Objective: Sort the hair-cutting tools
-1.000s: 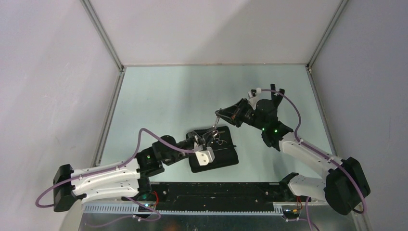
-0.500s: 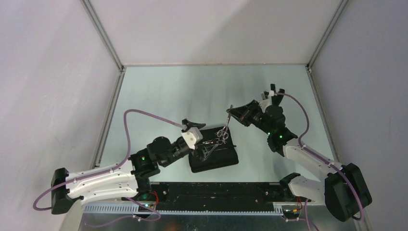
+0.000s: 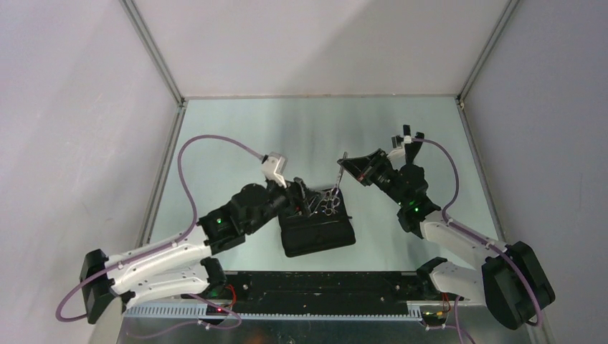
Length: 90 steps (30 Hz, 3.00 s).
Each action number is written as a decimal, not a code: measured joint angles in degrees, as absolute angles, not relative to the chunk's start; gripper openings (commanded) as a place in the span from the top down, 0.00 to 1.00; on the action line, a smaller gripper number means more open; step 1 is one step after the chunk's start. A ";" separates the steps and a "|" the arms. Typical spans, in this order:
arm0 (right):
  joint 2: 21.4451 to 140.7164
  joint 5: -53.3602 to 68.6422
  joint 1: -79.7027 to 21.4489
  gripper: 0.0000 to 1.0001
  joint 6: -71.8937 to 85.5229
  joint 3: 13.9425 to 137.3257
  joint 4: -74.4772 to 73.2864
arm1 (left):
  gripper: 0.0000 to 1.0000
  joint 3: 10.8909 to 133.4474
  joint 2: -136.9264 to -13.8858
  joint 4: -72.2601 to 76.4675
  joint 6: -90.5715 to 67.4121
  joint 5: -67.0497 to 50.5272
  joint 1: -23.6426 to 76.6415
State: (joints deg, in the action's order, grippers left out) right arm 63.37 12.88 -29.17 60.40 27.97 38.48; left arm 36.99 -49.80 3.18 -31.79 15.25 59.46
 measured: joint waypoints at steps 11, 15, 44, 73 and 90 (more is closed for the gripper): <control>64.58 12.86 -33.19 1.00 56.25 27.97 39.44 | 0.37 52.71 -64.03 -5.06 -32.93 11.14 57.32; 64.58 12.86 -33.71 1.00 55.51 27.97 39.57 | 0.43 53.98 -67.61 -7.68 -31.97 10.17 56.69; 62.48 14.96 -33.30 0.42 48.25 29.02 31.33 | 1.00 55.81 -72.66 -14.70 -24.77 8.25 54.04; 78.02 10.68 -42.04 0.65 23.14 43.51 -33.10 | 1.00 40.88 -52.18 -31.57 -18.94 14.79 41.80; 88.53 2.13 -38.76 1.00 0.47 54.85 -34.83 | 1.00 45.41 -65.84 -37.50 -11.38 5.74 42.02</control>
